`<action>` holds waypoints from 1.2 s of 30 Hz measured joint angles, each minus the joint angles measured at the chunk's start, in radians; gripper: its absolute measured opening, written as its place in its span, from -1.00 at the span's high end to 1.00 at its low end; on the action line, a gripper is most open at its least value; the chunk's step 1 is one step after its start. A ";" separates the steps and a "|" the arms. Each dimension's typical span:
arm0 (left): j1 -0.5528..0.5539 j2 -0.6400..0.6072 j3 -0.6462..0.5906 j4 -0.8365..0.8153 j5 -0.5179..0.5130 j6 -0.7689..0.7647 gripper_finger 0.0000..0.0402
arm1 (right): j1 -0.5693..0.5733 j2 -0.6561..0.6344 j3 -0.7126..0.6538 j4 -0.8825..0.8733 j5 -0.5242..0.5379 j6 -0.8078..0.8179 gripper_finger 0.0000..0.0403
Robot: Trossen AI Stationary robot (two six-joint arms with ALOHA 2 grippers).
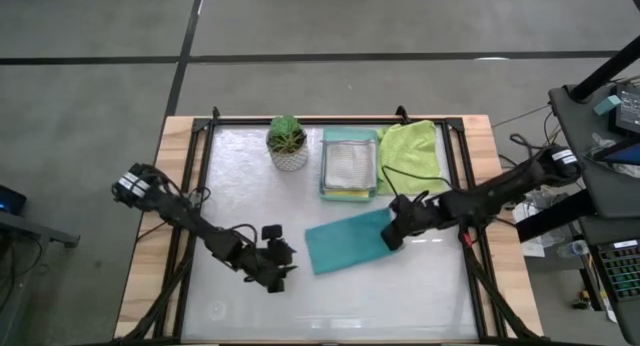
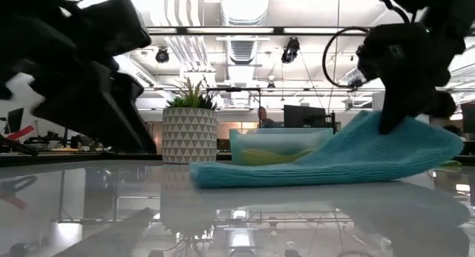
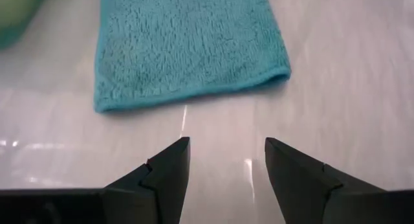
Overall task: Fold microfiber towels
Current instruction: Fold the blue microfiber cloth
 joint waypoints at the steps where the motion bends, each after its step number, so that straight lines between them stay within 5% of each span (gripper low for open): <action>1: 0.005 0.009 -0.010 0.047 -0.013 0.010 0.08 | -0.003 -0.002 0.024 -0.043 0.003 -0.003 0.95; 17: 0.074 0.162 -0.020 0.298 -0.033 0.106 0.08 | -0.028 0.322 0.384 -0.152 -0.036 -0.137 0.95; 28: 0.077 0.204 -0.015 0.341 -0.041 0.105 0.08 | -0.078 0.619 0.687 -0.162 -0.087 -0.308 0.95; 36: 0.077 0.205 -0.021 0.354 -0.041 0.106 0.08 | -0.093 0.725 0.785 -0.181 -0.089 -0.381 0.94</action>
